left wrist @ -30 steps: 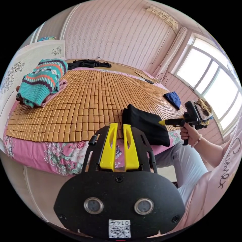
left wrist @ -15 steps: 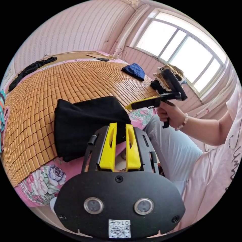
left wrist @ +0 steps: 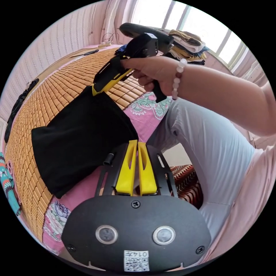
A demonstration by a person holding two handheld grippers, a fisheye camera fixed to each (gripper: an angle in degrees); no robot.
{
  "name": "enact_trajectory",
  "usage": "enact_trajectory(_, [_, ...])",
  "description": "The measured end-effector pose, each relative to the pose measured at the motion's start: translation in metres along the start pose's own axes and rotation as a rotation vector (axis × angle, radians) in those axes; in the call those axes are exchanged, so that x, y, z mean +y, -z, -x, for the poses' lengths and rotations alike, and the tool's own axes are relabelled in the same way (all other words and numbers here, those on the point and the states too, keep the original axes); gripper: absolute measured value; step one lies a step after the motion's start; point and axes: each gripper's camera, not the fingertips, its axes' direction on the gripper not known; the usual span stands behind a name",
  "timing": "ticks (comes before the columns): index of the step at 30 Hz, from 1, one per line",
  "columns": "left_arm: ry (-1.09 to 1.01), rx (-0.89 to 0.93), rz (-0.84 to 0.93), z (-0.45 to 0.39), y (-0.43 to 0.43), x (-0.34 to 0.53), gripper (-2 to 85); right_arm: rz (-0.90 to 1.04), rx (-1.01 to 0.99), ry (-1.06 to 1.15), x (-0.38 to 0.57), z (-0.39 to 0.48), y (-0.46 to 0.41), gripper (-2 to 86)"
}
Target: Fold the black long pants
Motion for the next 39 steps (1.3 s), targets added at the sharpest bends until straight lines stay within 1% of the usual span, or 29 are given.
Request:
enact_trajectory(1, [-0.025, 0.001, -0.019, 0.002, 0.002, 0.002, -0.7, 0.017, -0.014, -0.011, -0.004, -0.005, -0.002, 4.1])
enact_trajectory(3, [0.001, 0.030, -0.045, 0.014, 0.005, 0.003, -0.5, 0.016, -0.051, -0.035, -0.005, -0.013, -0.001, 4.7])
enact_trajectory(5, [0.119, 0.127, -0.128, 0.039, 0.023, 0.007, 0.7, -0.019, -0.066, -0.049, 0.000, -0.018, 0.011, 5.7])
enact_trajectory(7, [0.221, 0.177, -0.189, 0.062, 0.043, 0.016, 3.6, -0.056, -0.066, -0.065, 0.008, -0.021, 0.025, 6.0])
enact_trajectory(9, [0.314, 0.109, -0.251, 0.089, 0.066, 0.030, 5.3, -0.080, -0.094, -0.088, 0.019, -0.027, 0.037, 7.0])
enact_trajectory(11, [0.480, -0.075, -0.280, 0.131, 0.084, 0.053, 7.6, -0.075, -0.141, -0.118, 0.031, -0.036, 0.039, 9.1])
enact_trajectory(13, [0.570, -0.118, -0.281, 0.163, 0.084, 0.069, 10.0, -0.048, -0.182, -0.142, 0.036, -0.043, 0.033, 10.4])
enact_trajectory(14, [0.618, -0.085, -0.294, 0.181, 0.081, 0.076, 12.0, -0.071, -0.250, -0.142, 0.038, -0.045, 0.032, 10.2])
enact_trajectory(16, [0.648, -0.051, -0.315, 0.200, 0.073, 0.083, 13.3, -0.073, -0.331, -0.156, 0.038, -0.048, 0.029, 9.8])
enact_trajectory(17, [0.664, -0.049, -0.284, 0.211, 0.063, 0.084, 13.6, -0.097, -0.353, -0.165, 0.038, -0.047, 0.029, 9.6])
enact_trajectory(19, [0.684, -0.025, -0.246, 0.225, 0.050, 0.085, 13.7, -0.116, -0.347, -0.161, 0.036, -0.043, 0.031, 9.3])
enact_trajectory(20, [0.691, 0.031, -0.245, 0.234, 0.042, 0.086, 13.4, -0.119, -0.351, -0.158, 0.034, -0.040, 0.033, 9.2])
enact_trajectory(24, [0.697, 0.112, -0.278, 0.250, 0.038, 0.093, 11.3, -0.090, -0.388, -0.170, 0.024, -0.037, 0.041, 8.0])
enact_trajectory(26, [0.716, 0.204, -0.282, 0.260, 0.035, 0.099, 8.6, -0.052, -0.403, -0.133, 0.014, -0.028, 0.049, 6.6])
enact_trajectory(27, [0.714, 0.206, -0.291, 0.260, 0.035, 0.101, 8.1, -0.054, -0.400, -0.112, 0.011, -0.024, 0.053, 6.3])
enact_trajectory(31, [0.674, 0.161, -0.283, 0.252, 0.041, 0.099, 7.4, -0.040, -0.306, 0.101, -0.016, 0.027, 0.097, 5.4])
enact_trajectory(33, [0.706, 0.192, -0.313, 0.244, 0.039, 0.099, 7.2, -0.023, -0.263, 0.180, -0.031, 0.046, 0.121, 5.3])
enact_trajectory(36, [0.766, 0.268, -0.424, 0.226, 0.028, 0.089, 7.0, 0.017, -0.175, 0.272, -0.057, 0.063, 0.168, 5.2])
enact_trajectory(38, [0.773, 0.327, -0.515, 0.211, 0.013, 0.060, 6.8, 0.042, -0.077, 0.316, -0.078, 0.066, 0.216, 5.3])
enact_trajectory(39, [0.762, 0.337, -0.531, 0.207, 0.010, 0.048, 6.7, 0.048, -0.046, 0.324, -0.084, 0.066, 0.230, 5.3])
